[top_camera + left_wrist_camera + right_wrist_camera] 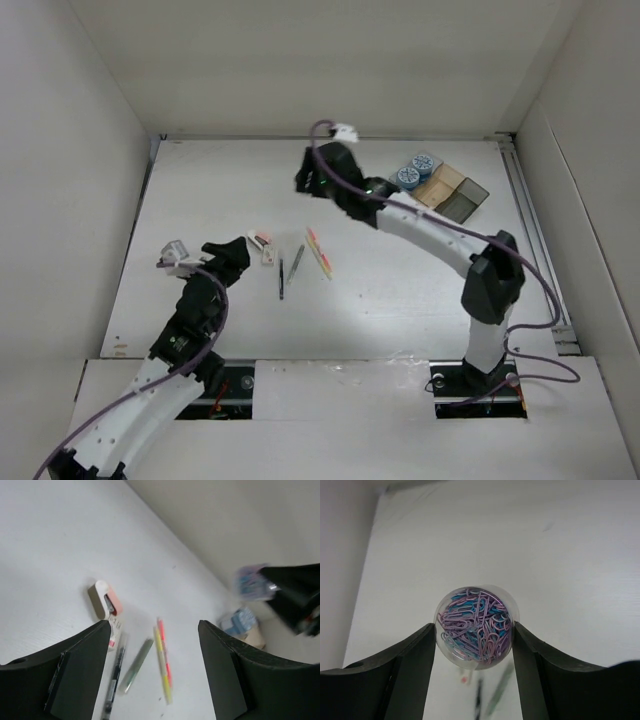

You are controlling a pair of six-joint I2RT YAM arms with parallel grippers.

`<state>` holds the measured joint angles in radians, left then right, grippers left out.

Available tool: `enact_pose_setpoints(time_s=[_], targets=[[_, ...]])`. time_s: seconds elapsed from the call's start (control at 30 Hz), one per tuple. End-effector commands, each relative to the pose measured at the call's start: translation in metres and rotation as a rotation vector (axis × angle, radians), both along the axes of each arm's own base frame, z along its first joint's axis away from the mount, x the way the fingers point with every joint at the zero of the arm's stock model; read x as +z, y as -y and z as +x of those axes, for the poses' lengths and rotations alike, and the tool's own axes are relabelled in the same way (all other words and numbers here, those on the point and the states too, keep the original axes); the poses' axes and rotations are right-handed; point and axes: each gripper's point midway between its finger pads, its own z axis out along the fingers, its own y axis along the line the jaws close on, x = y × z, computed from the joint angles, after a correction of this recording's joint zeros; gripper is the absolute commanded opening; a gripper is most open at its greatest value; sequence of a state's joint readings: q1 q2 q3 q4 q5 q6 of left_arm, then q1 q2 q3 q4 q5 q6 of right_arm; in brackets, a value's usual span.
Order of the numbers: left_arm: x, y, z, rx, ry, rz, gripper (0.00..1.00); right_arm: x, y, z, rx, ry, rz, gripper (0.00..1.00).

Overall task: Sort the stationery into containers
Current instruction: Pick up the stationery from the center of the board, then place the stationery in the storage box.

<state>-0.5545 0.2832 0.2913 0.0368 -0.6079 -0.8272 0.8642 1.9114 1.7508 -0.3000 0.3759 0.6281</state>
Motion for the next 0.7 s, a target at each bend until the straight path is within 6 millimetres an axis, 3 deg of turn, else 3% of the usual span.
enact_pose_setpoints(time_s=[0.0, 0.03, 0.07, 0.13, 0.17, 0.23, 0.27, 0.43, 0.5, 0.67], targets=[[0.013, 0.035, 0.015, -0.151, -0.005, 0.059, 0.68, 0.014, 0.102, 0.053, -0.287, 0.027, 0.049, 0.49], [0.008, 0.04, 0.018, -0.169, -0.034, 0.083, 0.68, 0.013, 0.15, 0.073, -0.404, 0.031, 0.044, 0.49], [0.013, 0.046, 0.023, -0.183, -0.043, 0.086, 0.68, 0.006, 0.178, 0.076, -0.471, 0.016, 0.05, 0.49], [-0.007, 0.056, 0.031, -0.211, -0.138, 0.129, 0.68, 0.0, 0.225, 0.088, -0.577, 0.001, 0.069, 0.49], [-0.01, 0.058, 0.034, -0.212, -0.161, 0.14, 0.68, -0.01, 0.268, 0.098, -0.661, -0.004, 0.063, 0.49], [-0.014, 0.065, 0.038, -0.233, -0.187, 0.148, 0.68, -0.015, 0.3, 0.107, -0.713, -0.02, 0.103, 0.49], [-0.014, 0.065, 0.038, -0.234, -0.187, 0.149, 0.68, -0.021, 0.325, 0.111, -0.743, -0.038, 0.112, 0.49], [-0.012, 0.065, 0.032, -0.254, -0.129, 0.118, 0.68, -0.036, 0.374, 0.123, -0.828, -0.07, 0.106, 0.49], [0.0, 0.065, 0.029, -0.263, -0.08, 0.106, 0.68, -0.041, 0.39, 0.129, -0.861, -0.08, 0.1, 0.49], [-0.001, 0.062, 0.028, -0.253, -0.073, 0.113, 0.68, -0.059, 0.405, 0.139, -0.868, -0.122, 0.074, 0.49]])
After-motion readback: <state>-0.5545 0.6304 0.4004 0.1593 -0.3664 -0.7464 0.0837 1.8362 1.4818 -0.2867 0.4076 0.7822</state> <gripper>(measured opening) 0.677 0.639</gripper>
